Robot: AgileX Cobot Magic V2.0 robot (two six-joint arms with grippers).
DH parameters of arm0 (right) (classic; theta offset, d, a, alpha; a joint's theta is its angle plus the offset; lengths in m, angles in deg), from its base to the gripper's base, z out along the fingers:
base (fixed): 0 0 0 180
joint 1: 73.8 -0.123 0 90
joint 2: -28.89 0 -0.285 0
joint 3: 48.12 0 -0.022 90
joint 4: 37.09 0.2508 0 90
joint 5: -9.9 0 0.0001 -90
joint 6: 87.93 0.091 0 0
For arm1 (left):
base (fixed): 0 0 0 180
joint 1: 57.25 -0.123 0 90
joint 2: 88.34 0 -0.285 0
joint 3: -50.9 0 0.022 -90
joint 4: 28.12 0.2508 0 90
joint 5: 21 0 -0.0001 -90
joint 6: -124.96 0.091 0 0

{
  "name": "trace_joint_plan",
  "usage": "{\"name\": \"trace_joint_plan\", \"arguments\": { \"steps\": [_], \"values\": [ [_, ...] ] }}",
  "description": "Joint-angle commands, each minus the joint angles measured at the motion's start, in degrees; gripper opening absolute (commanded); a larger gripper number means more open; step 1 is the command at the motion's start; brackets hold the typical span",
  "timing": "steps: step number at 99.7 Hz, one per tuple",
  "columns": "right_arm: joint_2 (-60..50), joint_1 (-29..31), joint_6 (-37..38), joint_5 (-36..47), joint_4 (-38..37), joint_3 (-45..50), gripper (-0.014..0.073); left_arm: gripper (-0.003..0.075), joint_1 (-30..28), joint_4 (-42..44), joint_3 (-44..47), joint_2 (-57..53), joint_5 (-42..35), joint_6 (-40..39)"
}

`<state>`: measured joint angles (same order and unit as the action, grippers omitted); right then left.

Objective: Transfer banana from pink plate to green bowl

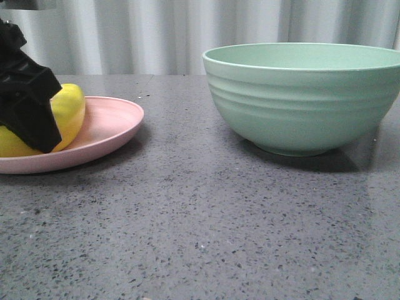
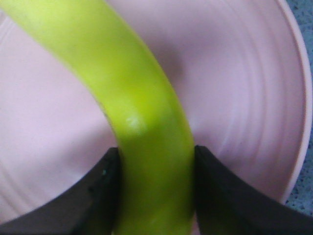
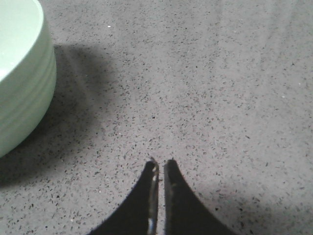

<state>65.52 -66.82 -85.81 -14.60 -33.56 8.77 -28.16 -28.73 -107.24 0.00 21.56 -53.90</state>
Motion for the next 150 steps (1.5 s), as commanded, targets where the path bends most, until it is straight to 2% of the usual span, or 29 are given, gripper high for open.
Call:
{"name": "trace_joint_plan", "arguments": {
  "steps": [1, 8, 21, 39, 46, 58, 72, 87, 117, 150],
  "values": [
    [0.7, 0.5, -0.5, 3.1, 0.0, -2.1, -0.0065, 0.0053, 0.6, -0.4, -1.6, -1.6, -1.6, -0.3],
    [0.7, 0.5, -0.5, 2.6, 0.0, -2.2, -0.0065, -0.002, 0.6, -0.3, -1.8, -1.6, -1.8, -0.3],
    [0.7, -0.8, -1.3, -1.2, 0.0, -5.4, -0.0064, -0.002, 0.6, -1.3, -3.3, -1.6, -1.5, 2.1],
    [0.7, -3.9, -1.7, -10.5, 0.0, -12.6, -0.0045, -0.002, 2.3, -2.7, -7.0, -2.2, 1.2, 4.5],
    [0.7, -5.3, -2.1, -11.7, 0.0, -15.2, 0.0023, -0.002, 4.4, -2.8, -8.9, -2.4, 2.4, 4.6],
    [2.4, -8.0, -3.0, -13.9, 0.7, -19.9, 0.0199, -0.002, 8.4, -2.8, -10.8, -3.7, 2.6, 4.6],
    [8.0, -11.8, -3.0, -17.1, 4.9, -25.3, 0.0303, -0.002, 13.8, -2.8, -12.6, -5.0, 3.6, 4.6],
    [16.6, -17.3, -3.0, -17.1, 10.9, -31.0, 0.0315, -0.002, 18.9, -3.9, -14.2, -5.8, 5.4, 4.6],
    [35.6, -29.0, -3.0, -16.0, 13.5, -43.8, 0.0315, -0.002, 24.9, -7.0, -15.0, -5.7, 6.7, 4.6],
    [50.1, -31.6, -3.0, -16.4, 21.1, -54.9, 0.0316, -0.002, 25.6, -7.4, -15.0, -5.7, 6.4, 4.6]
  ]
}}
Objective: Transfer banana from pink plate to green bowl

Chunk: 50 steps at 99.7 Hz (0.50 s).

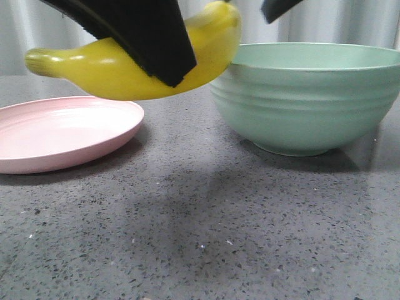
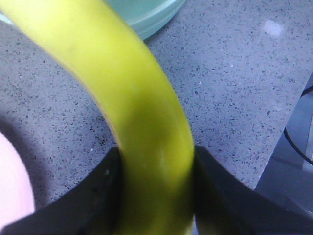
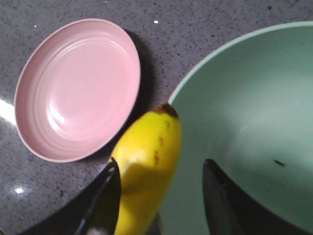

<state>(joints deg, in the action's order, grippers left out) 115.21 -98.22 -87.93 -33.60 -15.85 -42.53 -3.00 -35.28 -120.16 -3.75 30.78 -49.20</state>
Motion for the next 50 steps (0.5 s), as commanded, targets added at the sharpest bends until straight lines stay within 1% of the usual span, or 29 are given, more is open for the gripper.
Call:
{"name": "trace_joint_plan", "arguments": {
  "steps": [1, 18, 40, 45, 50],
  "values": [
    [0.8, -0.2, -0.9, 2.6, 3.6, -3.7, 0.0316, -0.002, 0.5, -0.9, -2.1, -2.0, -2.8, -0.1],
    [3.3, -0.2, -0.9, 2.1, 5.7, -4.6, 0.0315, -0.002, 0.5, -0.9, -2.1, -2.0, -2.8, -0.1],
    [3.7, -0.2, -0.9, 1.4, 7.4, -4.6, 0.0311, -0.002, 0.5, -0.9, -2.1, -2.0, -3.2, -0.1],
    [3.7, -0.2, -0.9, 1.4, 7.8, -4.6, 0.0299, -0.002, 0.5, -0.9, -2.1, -2.0, -3.5, -0.1],
    [3.7, -0.2, -0.9, 1.1, 7.9, -4.6, 0.025, -0.002, 0.5, -0.9, -2.1, -2.0, -4.0, -0.1]
  ]
}}
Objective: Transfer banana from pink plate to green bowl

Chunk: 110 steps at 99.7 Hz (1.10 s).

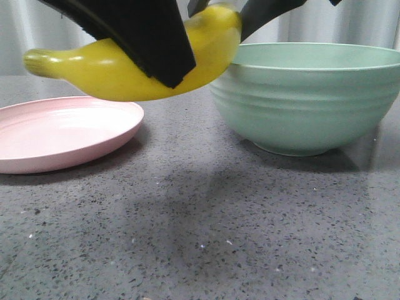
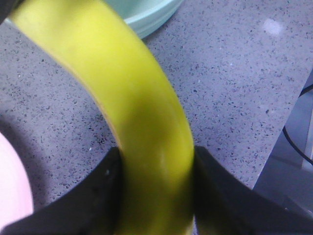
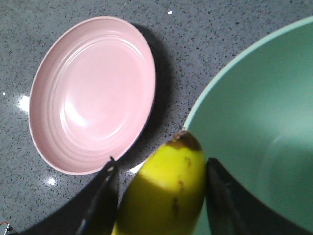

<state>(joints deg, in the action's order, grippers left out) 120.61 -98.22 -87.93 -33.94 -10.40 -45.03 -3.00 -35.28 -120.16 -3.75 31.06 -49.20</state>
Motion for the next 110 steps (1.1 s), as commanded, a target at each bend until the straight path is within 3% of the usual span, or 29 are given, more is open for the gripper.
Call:
{"name": "trace_joint_plan", "arguments": {
  "steps": [1, 11, 20, 33, 42, 78, 110],
  "values": [
    [-1.7, -0.2, -0.9, 1.3, 2.5, -2.1, 0.0241, -0.002, 0.5, -0.9, -2.1, -2.0, -4.4, -0.1],
    [-1.7, -0.2, -0.9, 0.9, 2.5, -2.1, 0.008, -0.0001, 0.5, -0.9, -2.1, -2.0, -5.3, 0.6],
    [-1.7, -0.2, -0.9, 0.8, 2.5, -2.1, -0.0069, 0.0109, 0.5, -0.9, -2.1, -2.0, -6.0, 1.0],
    [-1.7, -0.2, -0.9, 1.1, 2.6, -2.1, -0.007, 0.0359, 0.5, 0.2, -2.7, -2.0, -6.3, 1.0],
    [-2.4, -0.2, -0.9, 1.9, 2.6, -2.1, -0.007, 0.045, 0.5, 0.9, -4.0, -2.0, -5.8, 1.0],
    [-6.3, 2.5, -0.9, 4.3, 0.5, -6.0, -0.007, 0.0461, 0.4, 2.7, -8.9, -2.6, -2.1, 1.0],
    [-7.2, 11.1, -0.9, 6.4, -13.1, -9.4, -0.007, 0.0461, 0.4, 2.3, -9.0, -4.0, -2.2, 0.4]
  ]
}}
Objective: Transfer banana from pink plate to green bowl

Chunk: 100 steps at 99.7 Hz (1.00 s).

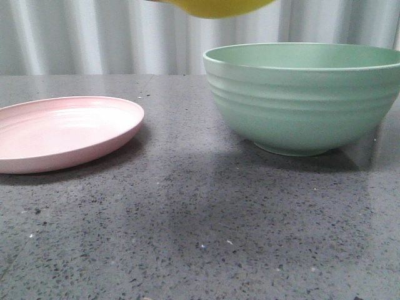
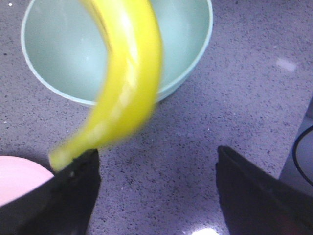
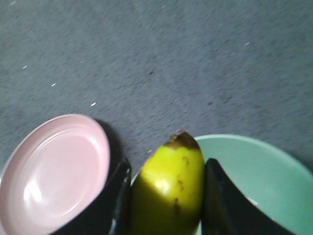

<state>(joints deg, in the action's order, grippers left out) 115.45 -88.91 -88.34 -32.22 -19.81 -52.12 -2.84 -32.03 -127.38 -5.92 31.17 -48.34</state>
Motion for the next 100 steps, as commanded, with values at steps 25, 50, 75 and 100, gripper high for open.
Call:
{"name": "trace_joint_plan", "arguments": {
  "steps": [25, 50, 75, 100],
  "values": [
    [0.5, 2.7, -0.5, 4.5, -10.7, -2.3, -0.0037, 0.0461, 0.2, -1.9, -1.8, -1.9, -2.8, -0.5],
    [3.3, 2.5, -0.5, 4.1, -10.8, -2.3, 0.0272, 0.0461, 0.2, -2.0, -1.8, -1.9, -2.9, -0.5],
    [3.3, 2.5, -0.5, 4.3, -10.8, -2.3, 0.0303, 0.0461, 0.2, -2.0, -1.8, -1.9, -2.2, -0.5],
    [1.7, 2.5, -1.3, 2.1, -12.1, -2.3, 0.0271, 0.0384, 0.2, -1.9, -1.8, -2.0, -2.5, -0.5]
  ]
}}
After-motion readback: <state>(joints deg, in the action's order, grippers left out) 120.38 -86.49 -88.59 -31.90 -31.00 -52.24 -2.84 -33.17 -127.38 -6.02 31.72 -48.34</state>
